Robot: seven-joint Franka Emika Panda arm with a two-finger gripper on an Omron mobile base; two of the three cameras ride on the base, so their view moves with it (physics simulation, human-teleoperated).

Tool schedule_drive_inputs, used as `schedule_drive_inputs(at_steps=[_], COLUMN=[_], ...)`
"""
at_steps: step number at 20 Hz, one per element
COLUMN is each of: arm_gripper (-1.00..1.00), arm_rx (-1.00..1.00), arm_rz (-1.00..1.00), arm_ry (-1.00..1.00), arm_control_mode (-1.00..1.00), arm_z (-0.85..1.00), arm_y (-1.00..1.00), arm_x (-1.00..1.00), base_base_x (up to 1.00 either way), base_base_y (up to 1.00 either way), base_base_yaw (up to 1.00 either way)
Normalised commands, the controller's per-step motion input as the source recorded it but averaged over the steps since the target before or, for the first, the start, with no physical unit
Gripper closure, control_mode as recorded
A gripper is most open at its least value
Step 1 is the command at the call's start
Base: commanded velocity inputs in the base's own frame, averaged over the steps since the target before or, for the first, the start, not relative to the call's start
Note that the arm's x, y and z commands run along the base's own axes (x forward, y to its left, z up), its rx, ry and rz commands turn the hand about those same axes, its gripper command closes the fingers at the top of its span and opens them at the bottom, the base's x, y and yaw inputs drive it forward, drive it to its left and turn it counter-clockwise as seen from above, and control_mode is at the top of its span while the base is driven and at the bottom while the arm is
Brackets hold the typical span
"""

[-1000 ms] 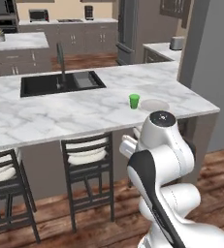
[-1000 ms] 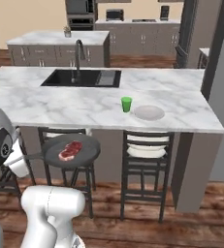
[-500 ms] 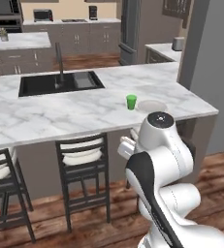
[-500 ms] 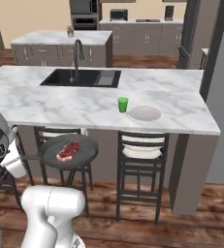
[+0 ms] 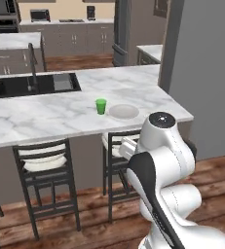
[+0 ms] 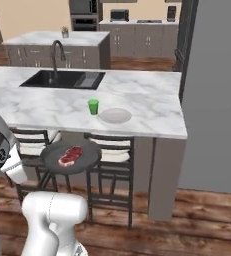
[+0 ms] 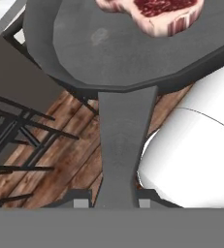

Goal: Pick up the pan with the steak in it and place it on the dining table. Then place the steak on the plate.

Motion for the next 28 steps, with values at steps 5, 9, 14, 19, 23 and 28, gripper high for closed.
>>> schedule_drive_inputs(at_steps=[5, 9, 14, 19, 23, 28], arm_gripper=[1.00, 1.00, 1.00, 1.00, 1.00, 1.00], arm_rx=[0.00, 0.00, 0.00, 0.00, 0.00, 0.00], arm_rz=[0.00, 0.00, 0.00, 0.00, 0.00, 0.00], arm_ry=[0.00, 0.00, 0.00, 0.00, 0.00, 0.00], arm_control_mode=[1.00, 1.00, 1.00, 1.00, 1.00, 1.00], arm_z=[0.00, 0.00, 0.00, 0.00, 0.00, 0.00], arm_y=[0.00, 0.00, 0.00, 0.00, 0.00, 0.00], arm_x=[0.00, 0.00, 0.00, 0.00, 0.00, 0.00], base_base_x=[0.19, 0.14, 0.06, 0.00, 0.06, 0.41], base_base_y=[-0.91, -0.91, -0.83, -0.50, -0.02, 0.06], base_base_yaw=[0.05, 0.05, 0.02, 0.00, 0.00, -0.01])
